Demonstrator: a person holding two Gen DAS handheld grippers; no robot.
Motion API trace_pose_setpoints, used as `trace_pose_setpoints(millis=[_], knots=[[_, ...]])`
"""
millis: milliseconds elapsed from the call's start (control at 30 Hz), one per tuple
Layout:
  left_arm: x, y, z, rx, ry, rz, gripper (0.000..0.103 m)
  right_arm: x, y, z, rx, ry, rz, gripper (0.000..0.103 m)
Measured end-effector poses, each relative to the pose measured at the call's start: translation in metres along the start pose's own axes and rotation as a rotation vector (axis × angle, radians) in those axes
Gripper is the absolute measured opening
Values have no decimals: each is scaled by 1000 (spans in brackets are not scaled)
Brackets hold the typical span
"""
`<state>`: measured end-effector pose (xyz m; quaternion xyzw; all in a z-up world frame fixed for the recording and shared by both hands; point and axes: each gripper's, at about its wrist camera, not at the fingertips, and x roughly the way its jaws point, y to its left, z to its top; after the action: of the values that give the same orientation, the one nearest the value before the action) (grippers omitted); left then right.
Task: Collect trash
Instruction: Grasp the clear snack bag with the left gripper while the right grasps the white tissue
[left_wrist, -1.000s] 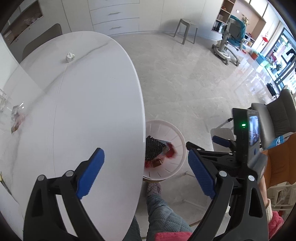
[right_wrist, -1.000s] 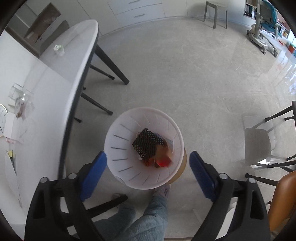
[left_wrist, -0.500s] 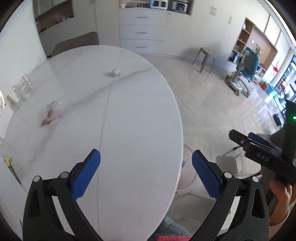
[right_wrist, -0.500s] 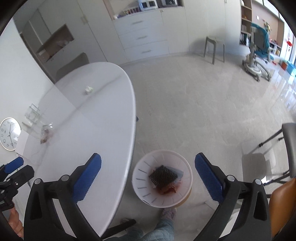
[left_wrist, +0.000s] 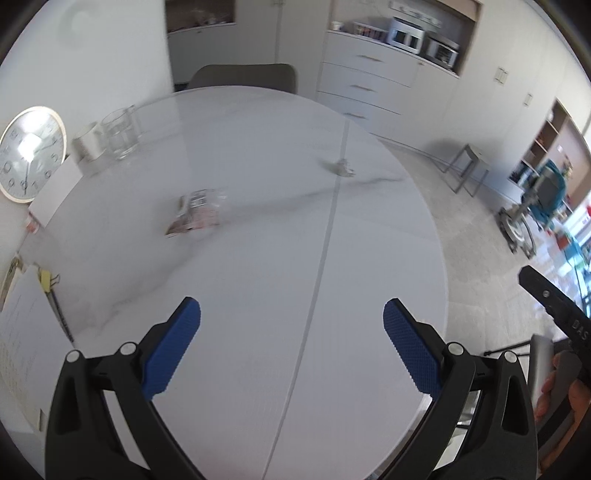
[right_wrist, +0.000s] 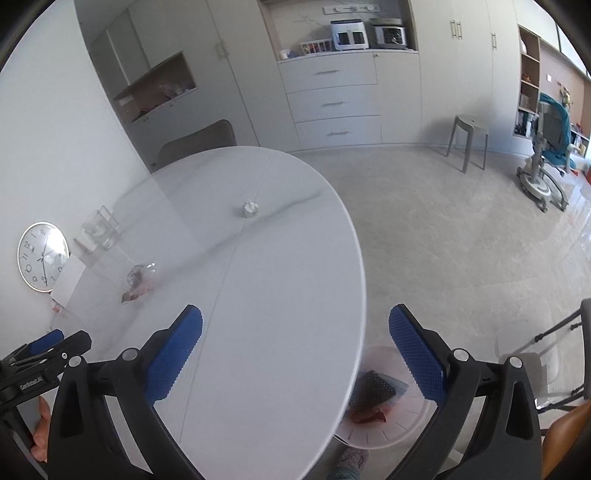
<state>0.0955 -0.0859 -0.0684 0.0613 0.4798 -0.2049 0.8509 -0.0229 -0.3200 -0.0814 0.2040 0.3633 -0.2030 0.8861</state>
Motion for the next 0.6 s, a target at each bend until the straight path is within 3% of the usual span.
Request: trace_pose_setpoints(millis=[167,333,600], knots=[[22,52,11,-120,-21,55,95,31,29,15,-76,30,30,100],[65,91,27,-196,13,114,95,71,54,30,-134,85,50,100],[136,119,60,-136,57,143,95,143,84,56,-166,150,76,100]])
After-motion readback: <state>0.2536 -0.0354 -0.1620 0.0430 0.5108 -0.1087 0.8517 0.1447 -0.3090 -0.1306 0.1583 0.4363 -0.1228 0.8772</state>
